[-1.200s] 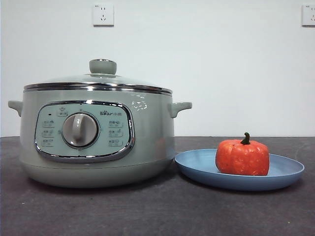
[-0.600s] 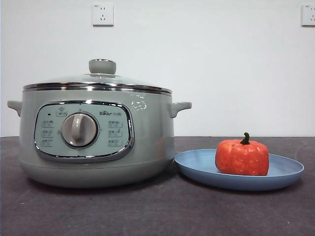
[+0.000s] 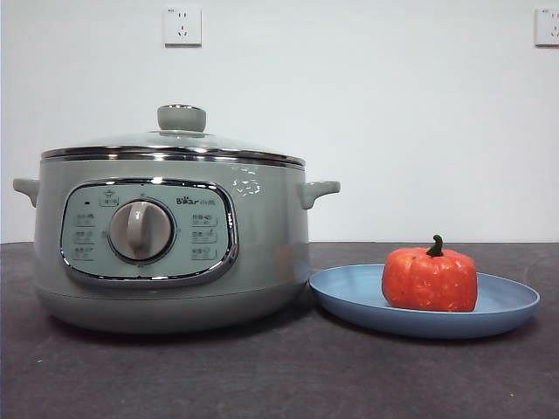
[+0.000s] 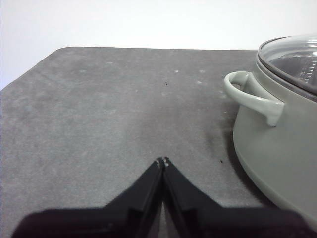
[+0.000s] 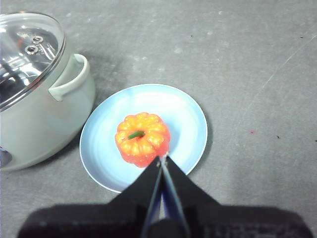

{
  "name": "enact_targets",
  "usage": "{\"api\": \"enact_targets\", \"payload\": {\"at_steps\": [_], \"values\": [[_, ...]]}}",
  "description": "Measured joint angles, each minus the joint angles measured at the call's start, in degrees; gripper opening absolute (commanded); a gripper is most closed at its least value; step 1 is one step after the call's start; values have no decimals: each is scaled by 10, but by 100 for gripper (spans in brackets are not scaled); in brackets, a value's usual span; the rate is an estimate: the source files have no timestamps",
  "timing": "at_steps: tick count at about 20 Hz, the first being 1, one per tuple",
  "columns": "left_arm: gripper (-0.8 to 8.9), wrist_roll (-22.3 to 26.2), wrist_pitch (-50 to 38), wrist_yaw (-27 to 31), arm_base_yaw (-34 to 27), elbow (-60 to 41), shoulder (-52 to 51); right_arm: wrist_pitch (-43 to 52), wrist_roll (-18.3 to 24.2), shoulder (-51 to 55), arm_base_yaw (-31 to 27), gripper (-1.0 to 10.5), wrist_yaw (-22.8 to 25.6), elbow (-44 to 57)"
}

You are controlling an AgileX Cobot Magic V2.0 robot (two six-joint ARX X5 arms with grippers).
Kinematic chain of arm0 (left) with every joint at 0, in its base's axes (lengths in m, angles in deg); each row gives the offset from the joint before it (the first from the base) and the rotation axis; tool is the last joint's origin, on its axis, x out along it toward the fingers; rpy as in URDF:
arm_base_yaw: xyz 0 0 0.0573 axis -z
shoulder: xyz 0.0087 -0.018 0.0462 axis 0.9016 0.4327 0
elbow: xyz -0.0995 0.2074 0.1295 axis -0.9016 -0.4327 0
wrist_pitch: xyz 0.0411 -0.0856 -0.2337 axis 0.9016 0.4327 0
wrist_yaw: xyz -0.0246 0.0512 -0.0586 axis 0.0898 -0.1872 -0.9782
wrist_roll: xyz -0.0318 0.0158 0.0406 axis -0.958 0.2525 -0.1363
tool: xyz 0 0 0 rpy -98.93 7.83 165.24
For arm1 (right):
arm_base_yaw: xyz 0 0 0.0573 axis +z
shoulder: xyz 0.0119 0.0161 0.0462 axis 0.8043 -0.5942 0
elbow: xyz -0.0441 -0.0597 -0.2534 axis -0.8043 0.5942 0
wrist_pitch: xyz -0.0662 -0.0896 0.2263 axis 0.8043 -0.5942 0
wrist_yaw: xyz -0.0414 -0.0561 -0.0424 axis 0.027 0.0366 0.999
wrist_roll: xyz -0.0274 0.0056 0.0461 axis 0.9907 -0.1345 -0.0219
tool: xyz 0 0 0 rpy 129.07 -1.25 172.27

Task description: Take the pumpkin out from the steamer,put the pumpkin in the blue plate,close the lid

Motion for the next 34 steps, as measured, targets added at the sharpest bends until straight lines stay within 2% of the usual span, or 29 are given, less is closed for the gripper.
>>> {"api": "enact_targets", "payload": {"at_steps": [9, 11, 13, 15, 18, 20, 23, 26, 28, 34], "values": [[-3, 0, 0, 0, 0, 0, 0, -1, 5, 0, 0, -11, 8, 0], [-3, 0, 0, 0, 0, 0, 0, -13, 49, 5, 0, -11, 41, 0], [-3, 0, 0, 0, 0, 0, 0, -27, 75, 26, -2, -11, 59, 0], [-3, 0, 0, 0, 0, 0, 0, -35, 82, 54, -21, -11, 59, 0], [-3, 0, 0, 0, 0, 0, 0, 17, 86, 91, -94, -11, 55, 9], [-3, 0, 0, 0, 0, 0, 0, 92, 101, 119, -148, -11, 9, 38], [-3, 0, 0, 0, 0, 0, 0, 198, 141, 163, -209, -11, -115, 120], [-3, 0, 0, 0, 0, 0, 0, 229, 155, 194, -236, -11, -181, 186], [-3, 0, 0, 0, 0, 0, 0, 242, 159, 212, -247, -11, -196, 229], [-3, 0, 0, 0, 0, 0, 0, 267, 162, 252, -255, -11, -197, 321]]}}
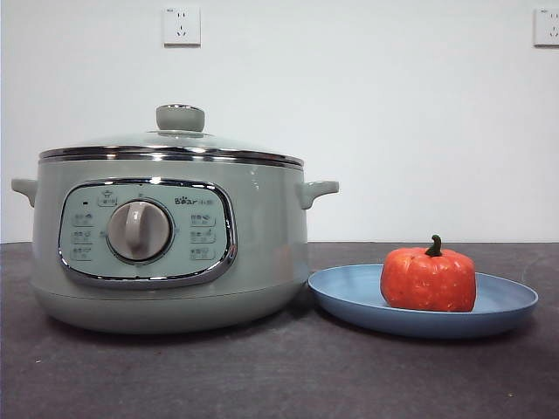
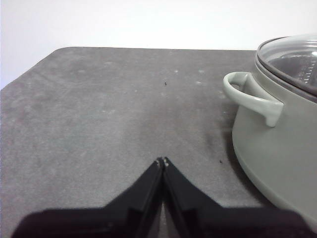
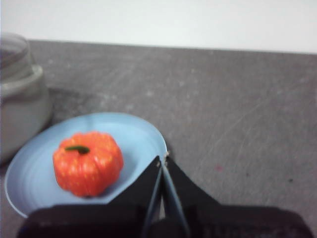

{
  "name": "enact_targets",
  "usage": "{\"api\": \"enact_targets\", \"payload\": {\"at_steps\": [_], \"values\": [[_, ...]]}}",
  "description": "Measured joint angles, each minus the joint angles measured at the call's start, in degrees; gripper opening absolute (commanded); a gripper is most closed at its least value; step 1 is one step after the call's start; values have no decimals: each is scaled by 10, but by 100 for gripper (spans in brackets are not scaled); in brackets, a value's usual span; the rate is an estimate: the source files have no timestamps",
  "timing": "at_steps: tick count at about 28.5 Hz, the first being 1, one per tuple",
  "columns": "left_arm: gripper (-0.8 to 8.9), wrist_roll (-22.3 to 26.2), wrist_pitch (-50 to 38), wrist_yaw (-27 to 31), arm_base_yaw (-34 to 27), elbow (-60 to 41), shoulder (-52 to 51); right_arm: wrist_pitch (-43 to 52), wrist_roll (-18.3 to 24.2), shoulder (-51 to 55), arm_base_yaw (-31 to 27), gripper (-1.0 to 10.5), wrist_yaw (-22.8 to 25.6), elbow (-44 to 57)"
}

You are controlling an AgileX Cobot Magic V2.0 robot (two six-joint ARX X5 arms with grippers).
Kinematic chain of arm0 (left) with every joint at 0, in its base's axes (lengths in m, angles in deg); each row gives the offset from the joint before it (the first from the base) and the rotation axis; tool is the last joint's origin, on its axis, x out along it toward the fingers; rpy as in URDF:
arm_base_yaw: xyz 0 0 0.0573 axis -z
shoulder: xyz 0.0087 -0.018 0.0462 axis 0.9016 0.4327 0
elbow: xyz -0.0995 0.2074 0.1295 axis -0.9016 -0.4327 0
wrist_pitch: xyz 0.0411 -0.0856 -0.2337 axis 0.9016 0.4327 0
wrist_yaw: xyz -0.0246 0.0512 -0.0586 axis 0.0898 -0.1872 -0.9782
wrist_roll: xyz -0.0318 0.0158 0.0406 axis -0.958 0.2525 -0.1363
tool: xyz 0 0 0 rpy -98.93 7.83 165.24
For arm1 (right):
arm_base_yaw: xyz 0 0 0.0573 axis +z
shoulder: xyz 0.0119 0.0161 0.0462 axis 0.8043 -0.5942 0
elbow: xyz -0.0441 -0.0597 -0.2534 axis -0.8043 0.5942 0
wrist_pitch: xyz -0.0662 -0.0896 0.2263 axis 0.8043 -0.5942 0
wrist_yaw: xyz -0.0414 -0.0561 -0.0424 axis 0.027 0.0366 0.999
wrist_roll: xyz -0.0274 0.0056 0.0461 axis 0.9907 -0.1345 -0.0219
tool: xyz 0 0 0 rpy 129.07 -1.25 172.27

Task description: Take the pumpkin out from the steamer,put the pumpkin in the blue plate,close the lid

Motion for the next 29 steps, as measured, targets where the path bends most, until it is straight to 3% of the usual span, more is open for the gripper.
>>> {"api": "enact_targets", "payload": {"at_steps": [6, 29], "values": [[-3, 0, 0, 0, 0, 0, 0, 23, 0, 29, 0, -11, 0, 39], [-3, 0, 0, 0, 0, 0, 0, 28, -1, 30, 0, -11, 1, 41]]}}
